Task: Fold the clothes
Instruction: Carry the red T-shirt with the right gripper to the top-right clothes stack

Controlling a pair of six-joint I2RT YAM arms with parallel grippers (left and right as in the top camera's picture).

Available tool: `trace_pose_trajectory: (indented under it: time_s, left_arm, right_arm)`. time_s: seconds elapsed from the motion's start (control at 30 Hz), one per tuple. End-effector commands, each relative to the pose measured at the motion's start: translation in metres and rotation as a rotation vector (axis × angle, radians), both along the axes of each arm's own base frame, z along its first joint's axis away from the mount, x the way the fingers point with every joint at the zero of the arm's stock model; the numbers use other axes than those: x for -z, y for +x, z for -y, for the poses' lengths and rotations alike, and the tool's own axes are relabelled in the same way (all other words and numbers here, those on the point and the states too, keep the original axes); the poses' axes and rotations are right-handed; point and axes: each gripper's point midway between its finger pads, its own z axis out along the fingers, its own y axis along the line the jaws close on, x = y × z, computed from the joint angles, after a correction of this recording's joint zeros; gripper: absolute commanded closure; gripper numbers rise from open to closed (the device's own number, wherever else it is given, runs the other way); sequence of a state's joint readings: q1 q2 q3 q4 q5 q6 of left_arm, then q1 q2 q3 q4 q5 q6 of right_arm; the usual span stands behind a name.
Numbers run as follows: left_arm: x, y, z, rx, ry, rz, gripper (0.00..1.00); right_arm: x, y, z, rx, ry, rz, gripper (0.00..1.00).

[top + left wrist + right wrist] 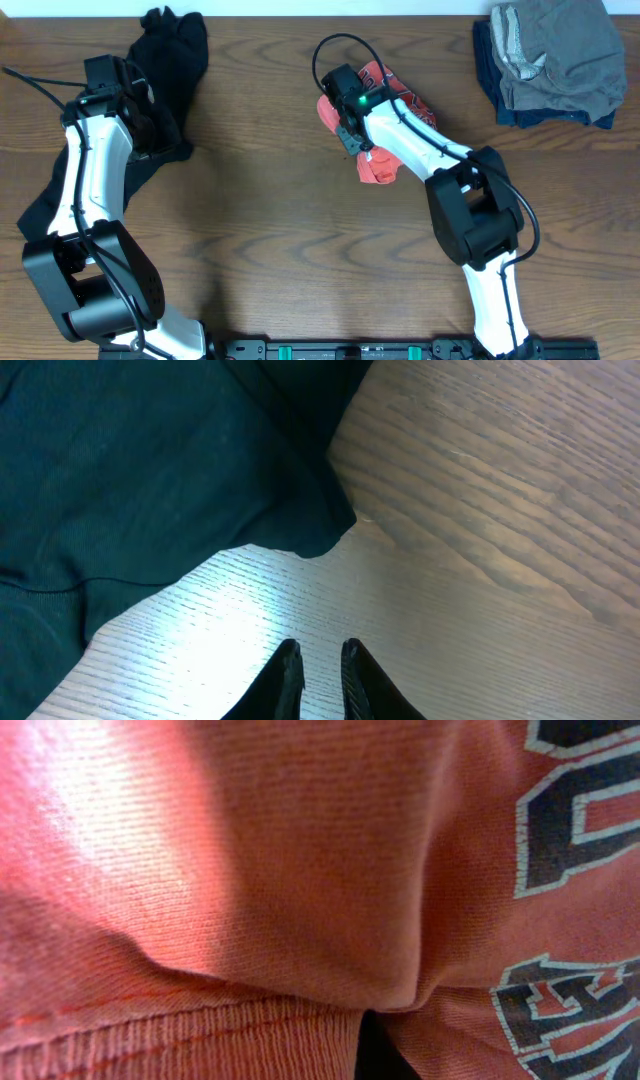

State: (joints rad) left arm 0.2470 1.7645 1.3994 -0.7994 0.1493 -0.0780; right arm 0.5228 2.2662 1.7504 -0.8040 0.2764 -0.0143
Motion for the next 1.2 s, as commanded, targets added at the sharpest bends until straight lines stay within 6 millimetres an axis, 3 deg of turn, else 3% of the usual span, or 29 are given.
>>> trace_pose_trajectory:
  time_s: [0.0,0.2,0.3,0.43,0.63,0.77,0.87,1.03,1.17]
  left_arm:
    - [0.001,0.002,-0.005,-0.004,0.014,-0.002,0.83]
    - [0.001,0.002,-0.005,-0.004,0.014,-0.002,0.83]
    - [0.001,0.003,-0.005,-0.003,0.014,0.001,0.83]
    - [0.0,0.004,-0.006,-0.004,0.016,0.006,0.83]
    - [0.0,0.005,-0.006,-0.004,0.016,0.008,0.83]
    - [0.0,0.006,-0.006,-0.004,0.018,0.015,0.83]
    - [-0.001,0.007,-0.006,-0.004,0.018,0.017,0.83]
    - [-0.001,0.008,-0.006,-0.004,0.019,0.02,0.83]
    - [-0.001,0.009,-0.007,-0.004,0.02,0.026,0.83]
  right_arm:
    - [-0.044,0.025,0.024,0.064,0.007,0.083,0.99]
    - [-0.153,0.05,0.056,0.109,0.072,0.251,0.99]
    - [-0.196,0.057,0.08,0.129,0.083,0.326,0.99]
    - [-0.24,0.065,0.123,0.19,0.056,0.421,0.99]
    - [-0.291,0.065,0.211,0.357,-0.05,0.546,0.99]
    - [-0.306,0.06,0.279,0.512,-0.148,0.602,0.99]
    - [-0.304,0.059,0.319,0.59,-0.171,0.611,0.99]
    - [-0.307,0.067,0.367,0.684,-0.184,0.679,0.99]
    - [-0.301,0.083,0.395,0.719,-0.194,0.732,0.99]
